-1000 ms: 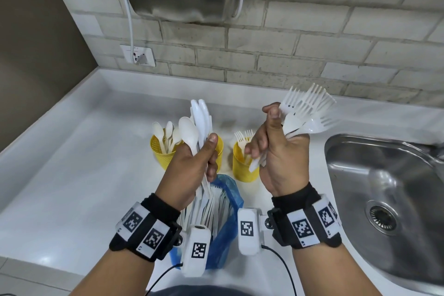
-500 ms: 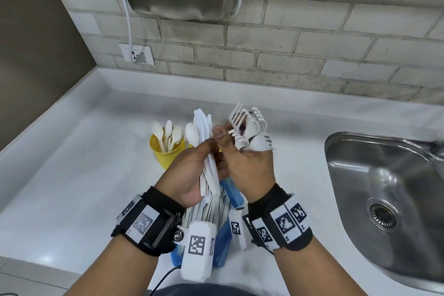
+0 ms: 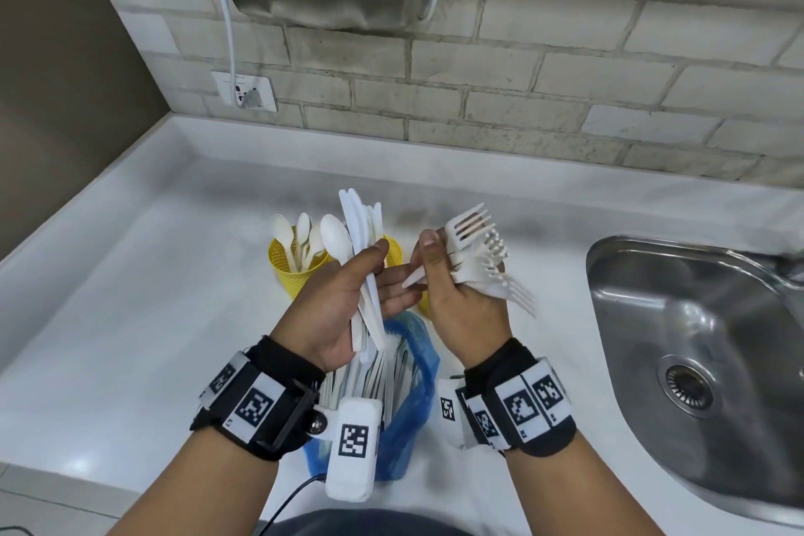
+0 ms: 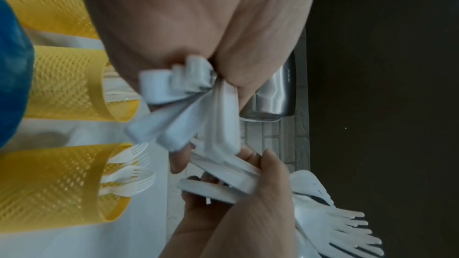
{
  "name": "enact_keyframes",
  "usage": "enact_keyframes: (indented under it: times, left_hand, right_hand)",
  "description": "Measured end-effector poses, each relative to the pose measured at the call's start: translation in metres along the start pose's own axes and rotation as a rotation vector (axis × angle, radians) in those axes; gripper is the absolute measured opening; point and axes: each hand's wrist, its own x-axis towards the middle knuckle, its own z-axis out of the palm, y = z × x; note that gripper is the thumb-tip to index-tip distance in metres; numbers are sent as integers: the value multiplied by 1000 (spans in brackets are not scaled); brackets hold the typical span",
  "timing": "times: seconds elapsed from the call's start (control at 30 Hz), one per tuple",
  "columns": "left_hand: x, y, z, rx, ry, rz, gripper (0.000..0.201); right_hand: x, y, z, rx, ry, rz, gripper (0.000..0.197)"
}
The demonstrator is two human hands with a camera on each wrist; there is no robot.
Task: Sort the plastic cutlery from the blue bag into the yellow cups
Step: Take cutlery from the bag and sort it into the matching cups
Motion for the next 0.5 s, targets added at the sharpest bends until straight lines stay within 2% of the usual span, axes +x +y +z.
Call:
enact_keyframes:
  times: [0.03,0.13,0.2,0.37,0.5]
  left_hand:
    - [-1,-1,1,5,17,3,33]
    - [-1,-5,4,10,16,0,58]
    - [-1,-7,7,7,8,2,64]
    - [-4,-13,13,-9,1,-13,57]
    - [-5,-15,16,13,-34,-46,33]
  right_hand:
    - [1,-1,-2,-20,-6,18,47]
    - [3,-3,-5,-130,41,-52,23]
    - [4,0,-6,-193,86,-104,22]
    - [3,4,-4,-82,159,-32,15]
    - [5,-5,-2,37,154,-3,25]
